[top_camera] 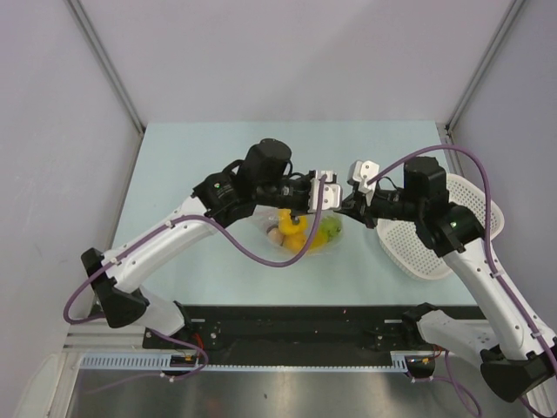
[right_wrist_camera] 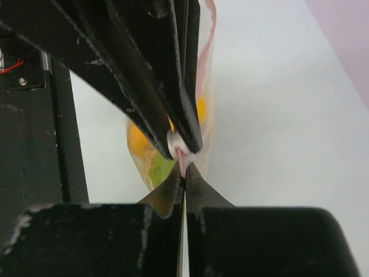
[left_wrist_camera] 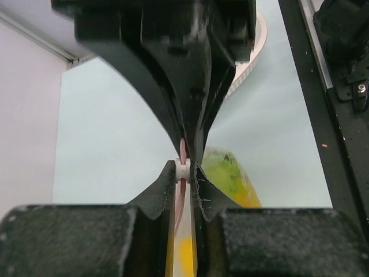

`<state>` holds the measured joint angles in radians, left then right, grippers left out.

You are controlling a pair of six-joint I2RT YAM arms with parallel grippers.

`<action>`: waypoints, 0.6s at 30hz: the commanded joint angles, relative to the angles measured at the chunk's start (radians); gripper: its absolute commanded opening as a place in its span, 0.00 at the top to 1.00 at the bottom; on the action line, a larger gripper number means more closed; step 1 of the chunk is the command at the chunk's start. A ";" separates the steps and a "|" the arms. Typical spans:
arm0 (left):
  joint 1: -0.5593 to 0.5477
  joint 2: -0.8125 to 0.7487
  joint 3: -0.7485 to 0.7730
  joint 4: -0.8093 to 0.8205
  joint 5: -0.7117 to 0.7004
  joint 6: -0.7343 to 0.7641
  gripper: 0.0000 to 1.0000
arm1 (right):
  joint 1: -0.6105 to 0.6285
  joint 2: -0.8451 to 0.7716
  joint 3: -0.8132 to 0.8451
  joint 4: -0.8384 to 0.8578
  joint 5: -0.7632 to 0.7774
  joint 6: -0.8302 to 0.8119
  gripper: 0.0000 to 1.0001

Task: Place the food in the zip-top bag and seal the zipper
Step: Zip the zipper food storage bag at the center of the board.

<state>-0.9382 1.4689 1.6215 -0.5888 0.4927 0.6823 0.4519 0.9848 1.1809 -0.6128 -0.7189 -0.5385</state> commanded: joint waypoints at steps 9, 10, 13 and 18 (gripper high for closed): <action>0.176 -0.131 -0.129 -0.189 -0.048 0.059 0.91 | -0.183 -0.083 -0.018 0.035 -0.043 0.015 1.00; 0.183 -0.140 -0.138 -0.192 -0.052 0.060 0.91 | -0.193 -0.084 -0.020 0.028 -0.045 -0.003 1.00; 0.225 -0.163 -0.160 -0.200 -0.077 0.043 0.92 | -0.234 -0.084 -0.021 0.001 -0.056 -0.026 1.00; 0.341 -0.177 -0.167 -0.223 -0.069 -0.015 0.94 | -0.300 -0.081 -0.030 -0.013 -0.077 -0.057 1.00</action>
<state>-0.6872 1.3331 1.4719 -0.7410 0.4736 0.7040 0.2031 0.9283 1.1481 -0.6331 -0.7879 -0.5503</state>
